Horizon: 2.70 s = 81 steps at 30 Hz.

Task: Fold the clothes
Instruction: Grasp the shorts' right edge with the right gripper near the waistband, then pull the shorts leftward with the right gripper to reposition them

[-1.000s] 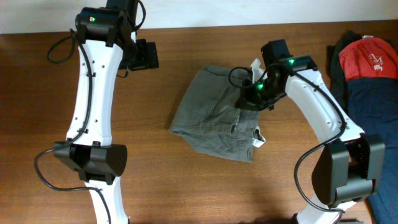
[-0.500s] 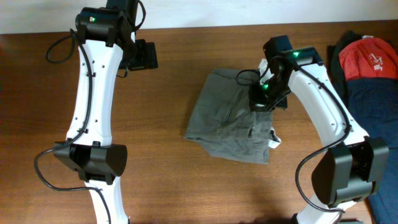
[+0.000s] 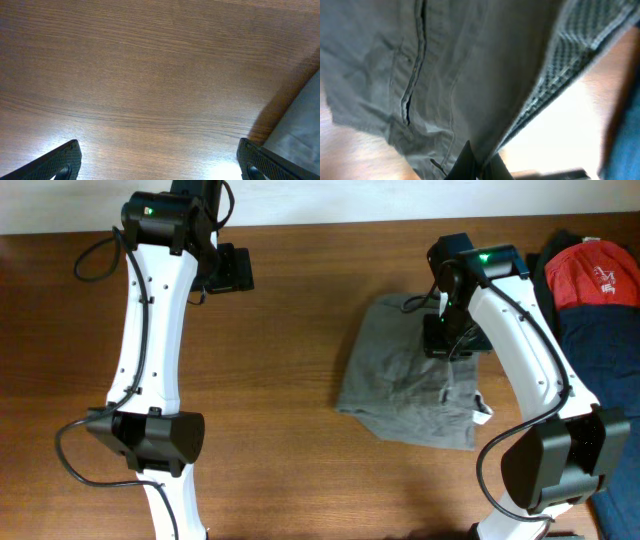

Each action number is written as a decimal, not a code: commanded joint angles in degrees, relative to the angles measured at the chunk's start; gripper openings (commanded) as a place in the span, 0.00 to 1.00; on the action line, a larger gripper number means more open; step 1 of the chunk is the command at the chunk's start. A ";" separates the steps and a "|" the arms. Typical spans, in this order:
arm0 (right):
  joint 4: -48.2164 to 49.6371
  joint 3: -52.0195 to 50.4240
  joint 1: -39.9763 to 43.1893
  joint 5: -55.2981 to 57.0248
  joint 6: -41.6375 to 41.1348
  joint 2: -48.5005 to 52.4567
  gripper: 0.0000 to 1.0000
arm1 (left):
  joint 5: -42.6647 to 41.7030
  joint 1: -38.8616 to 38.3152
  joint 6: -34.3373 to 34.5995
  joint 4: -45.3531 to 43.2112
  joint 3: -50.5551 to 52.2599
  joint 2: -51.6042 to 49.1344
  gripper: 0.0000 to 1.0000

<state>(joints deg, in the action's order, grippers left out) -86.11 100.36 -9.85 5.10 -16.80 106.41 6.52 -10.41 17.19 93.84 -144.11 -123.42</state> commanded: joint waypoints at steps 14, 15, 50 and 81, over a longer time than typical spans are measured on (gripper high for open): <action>-5.01 1.14 5.44 13.81 -6.23 -0.26 0.99 | 1.05 0.46 -0.11 1.18 -0.13 1.29 0.99; -4.98 1.14 6.43 13.79 -6.25 -0.26 0.99 | 1.05 0.46 -0.13 1.38 -0.13 1.29 0.99; 25.53 -28.92 20.81 -3.21 -3.61 -0.13 0.04 | 0.39 0.46 -2.69 -9.40 17.68 1.29 0.99; 41.70 -30.60 -2.27 -21.70 -5.99 6.95 0.04 | -1.68 0.46 -2.69 -9.90 17.68 1.29 0.99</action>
<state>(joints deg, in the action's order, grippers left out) -43.83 69.08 -7.75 -14.37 -22.52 110.48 6.46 -10.41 15.42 84.31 -126.61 -123.33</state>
